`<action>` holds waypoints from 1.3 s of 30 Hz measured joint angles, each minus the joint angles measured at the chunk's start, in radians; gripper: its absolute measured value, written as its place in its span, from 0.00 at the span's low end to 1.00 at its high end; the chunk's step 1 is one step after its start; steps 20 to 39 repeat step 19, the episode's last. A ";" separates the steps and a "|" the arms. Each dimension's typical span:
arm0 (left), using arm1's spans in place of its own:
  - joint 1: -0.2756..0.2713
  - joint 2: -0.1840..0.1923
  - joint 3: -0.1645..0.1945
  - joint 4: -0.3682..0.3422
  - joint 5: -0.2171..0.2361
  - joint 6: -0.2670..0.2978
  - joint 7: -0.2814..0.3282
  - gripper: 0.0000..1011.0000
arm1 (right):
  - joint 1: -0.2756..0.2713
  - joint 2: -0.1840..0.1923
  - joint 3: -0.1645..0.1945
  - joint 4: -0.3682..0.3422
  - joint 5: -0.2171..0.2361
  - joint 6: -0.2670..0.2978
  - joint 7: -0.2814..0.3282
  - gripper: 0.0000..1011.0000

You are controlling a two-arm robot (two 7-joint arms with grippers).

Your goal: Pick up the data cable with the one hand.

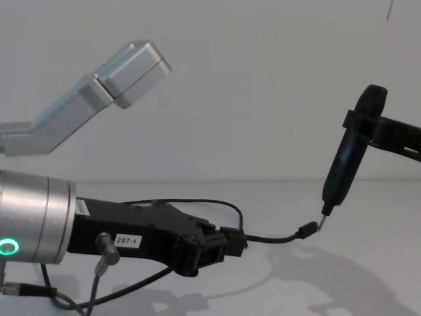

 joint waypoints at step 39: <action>0.000 0.000 0.000 0.000 0.000 0.000 0.000 0.04 | 0.018 -0.008 -0.012 0.021 0.022 -0.009 0.011 0.28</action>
